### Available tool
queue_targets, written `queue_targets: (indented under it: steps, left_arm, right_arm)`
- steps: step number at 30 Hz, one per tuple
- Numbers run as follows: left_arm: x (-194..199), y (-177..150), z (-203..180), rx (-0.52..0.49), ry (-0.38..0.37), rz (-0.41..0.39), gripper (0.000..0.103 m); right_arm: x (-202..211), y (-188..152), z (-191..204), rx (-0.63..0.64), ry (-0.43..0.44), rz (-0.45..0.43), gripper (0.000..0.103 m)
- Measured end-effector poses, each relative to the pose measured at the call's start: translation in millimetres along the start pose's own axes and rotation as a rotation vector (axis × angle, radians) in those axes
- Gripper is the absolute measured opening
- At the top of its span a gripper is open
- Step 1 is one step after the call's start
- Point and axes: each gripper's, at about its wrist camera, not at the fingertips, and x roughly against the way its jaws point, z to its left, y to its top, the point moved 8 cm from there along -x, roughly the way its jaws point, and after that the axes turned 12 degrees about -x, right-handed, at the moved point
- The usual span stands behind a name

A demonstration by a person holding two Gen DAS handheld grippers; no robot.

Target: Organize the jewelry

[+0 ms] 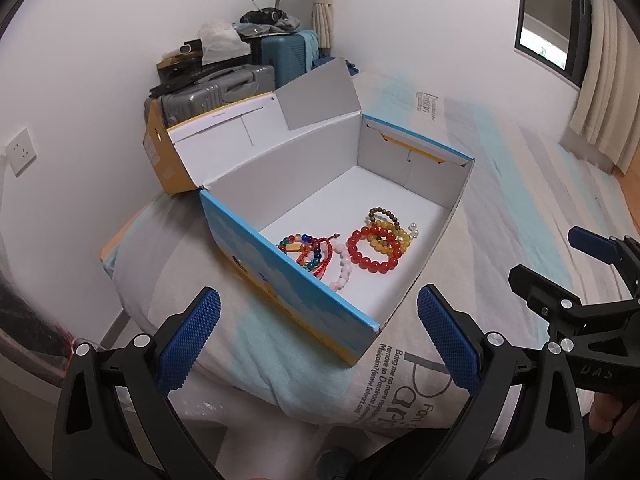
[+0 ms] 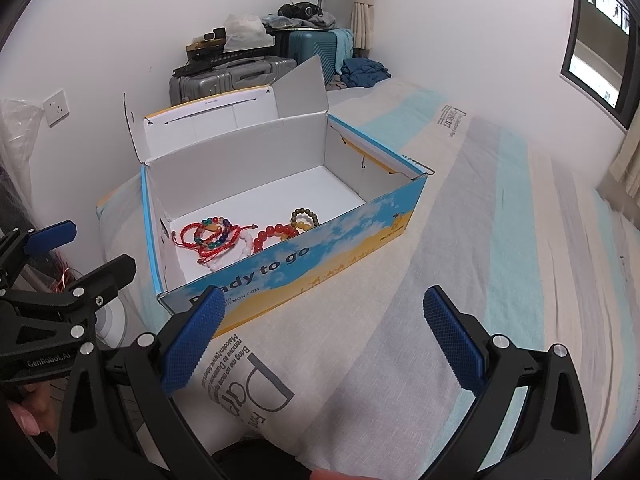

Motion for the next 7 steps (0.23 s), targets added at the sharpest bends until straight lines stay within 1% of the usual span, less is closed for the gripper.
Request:
queue_targets:
  steps: [2,7]
  left_arm:
    - [-0.7,-0.8,0.1,-0.005,0.010,0.006,0.097]
    - [-0.9,-2.5,-0.8,-0.001,-0.004,0.005,0.097]
  right_arm:
    - [-0.6,0.9,-0.6,-0.001,0.000,0.000,0.095]
    - [-0.2,0.8,0.6,-0.003,0.003,0.000,0.095]
